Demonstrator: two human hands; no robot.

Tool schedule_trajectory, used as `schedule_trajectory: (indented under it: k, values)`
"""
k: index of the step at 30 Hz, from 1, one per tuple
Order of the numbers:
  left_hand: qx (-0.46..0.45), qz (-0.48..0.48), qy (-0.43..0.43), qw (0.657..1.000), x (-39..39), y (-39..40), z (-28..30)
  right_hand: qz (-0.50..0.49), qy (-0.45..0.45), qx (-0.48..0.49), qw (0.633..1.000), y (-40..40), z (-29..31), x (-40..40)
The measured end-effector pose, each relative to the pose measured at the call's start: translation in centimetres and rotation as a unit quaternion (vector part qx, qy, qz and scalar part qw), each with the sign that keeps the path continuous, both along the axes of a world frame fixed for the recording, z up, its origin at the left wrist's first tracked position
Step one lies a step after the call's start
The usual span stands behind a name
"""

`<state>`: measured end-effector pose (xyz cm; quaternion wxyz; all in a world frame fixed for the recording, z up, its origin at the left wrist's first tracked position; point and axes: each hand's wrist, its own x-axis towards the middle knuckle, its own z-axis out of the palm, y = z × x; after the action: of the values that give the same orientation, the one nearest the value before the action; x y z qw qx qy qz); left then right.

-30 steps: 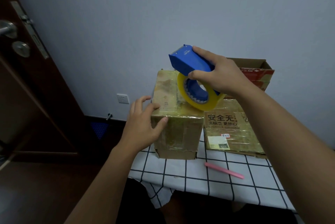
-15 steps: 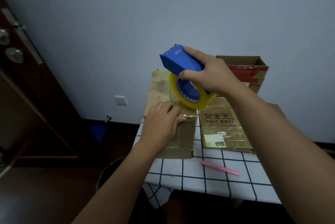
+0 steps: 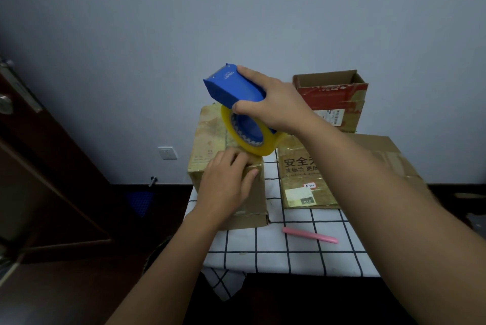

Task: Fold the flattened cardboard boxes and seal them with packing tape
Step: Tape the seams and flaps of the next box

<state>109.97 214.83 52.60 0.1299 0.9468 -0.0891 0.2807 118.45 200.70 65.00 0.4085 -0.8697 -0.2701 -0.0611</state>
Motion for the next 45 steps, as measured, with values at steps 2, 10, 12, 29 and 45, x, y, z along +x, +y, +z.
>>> schedule_trajectory:
  k: [2,10,12,29,45]
  values:
    - [-0.008,0.000,0.007,1.000,-0.2,-0.2,0.1,0.000,0.002,-0.001,1.000,0.0,0.0,0.0]
    - [-0.002,0.064,-0.001,0.998,0.0,-1.8,0.0,0.002,-0.001,-0.020,1.000,0.4,0.2,-0.2]
    - [-0.013,0.055,-0.018,0.998,0.1,-1.3,-0.2,0.001,0.000,-0.026,1.000,0.5,0.2,-0.1]
    - [0.006,-0.004,-0.007,1.000,-1.0,-0.1,-0.4,-0.002,-0.004,-0.027,1.000,0.8,0.3,-0.3]
    - [-0.334,0.029,0.075,0.939,-3.9,9.4,-2.7,-0.008,0.013,-0.011,1.000,0.9,0.1,0.0]
